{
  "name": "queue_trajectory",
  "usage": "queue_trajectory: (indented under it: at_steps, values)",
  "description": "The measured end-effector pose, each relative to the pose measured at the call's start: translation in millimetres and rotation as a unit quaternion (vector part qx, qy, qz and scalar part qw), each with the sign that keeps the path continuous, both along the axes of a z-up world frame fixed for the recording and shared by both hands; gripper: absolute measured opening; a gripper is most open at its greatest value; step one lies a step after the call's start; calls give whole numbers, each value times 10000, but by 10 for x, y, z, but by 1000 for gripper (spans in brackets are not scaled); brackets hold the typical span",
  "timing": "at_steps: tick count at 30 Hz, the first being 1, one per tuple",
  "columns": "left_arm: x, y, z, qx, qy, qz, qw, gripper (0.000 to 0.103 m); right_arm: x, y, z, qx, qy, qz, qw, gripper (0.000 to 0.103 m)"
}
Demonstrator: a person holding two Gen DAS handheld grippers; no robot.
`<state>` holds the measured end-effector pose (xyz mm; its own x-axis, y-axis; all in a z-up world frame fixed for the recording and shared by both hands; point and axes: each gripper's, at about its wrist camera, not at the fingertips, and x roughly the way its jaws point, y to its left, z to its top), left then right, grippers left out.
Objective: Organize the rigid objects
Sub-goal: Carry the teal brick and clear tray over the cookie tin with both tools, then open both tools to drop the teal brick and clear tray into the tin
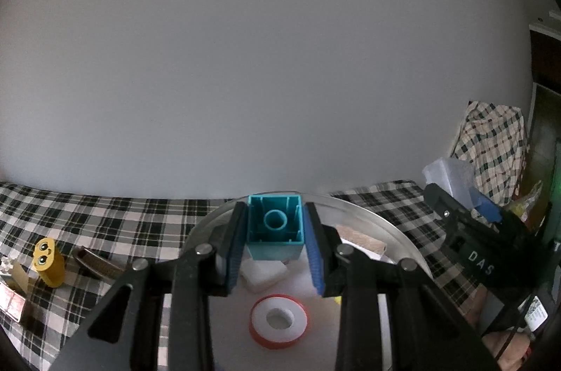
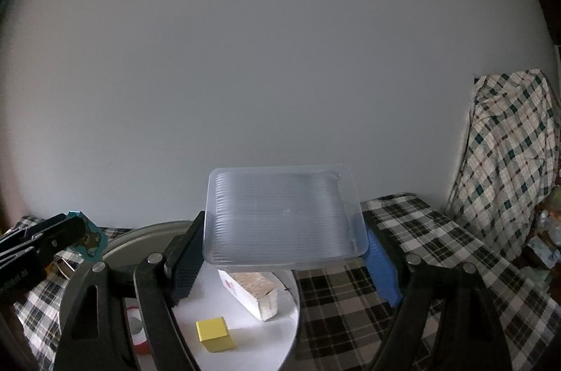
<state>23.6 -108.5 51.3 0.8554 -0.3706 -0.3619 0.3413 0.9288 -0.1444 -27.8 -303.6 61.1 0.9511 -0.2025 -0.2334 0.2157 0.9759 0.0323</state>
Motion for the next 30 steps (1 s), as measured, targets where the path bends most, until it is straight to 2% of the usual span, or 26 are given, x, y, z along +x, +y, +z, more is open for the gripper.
queue_trajectory:
  at_steps: [6,10,19,25,30]
  values:
    - [41,-121,-3,74,48,-51,9999,31,64,-61,-26,6,81,-64,9999,82]
    - [99,-218,-40,214,224,-20,9995,31,138,-85,-77,69,269,-35,9996,82]
    - [224,-363,-158,511,615,46,9968,31,299,-39,-213,-141,724,-84,9972,83]
    - [321,-440,-251,831,886,196,9924,31,419,-16,-318,-90,1041,73,9945,83]
    - [397,-484,-332,1013,1131,288,9880,31,520,27,-431,-243,1304,102,9911,83]
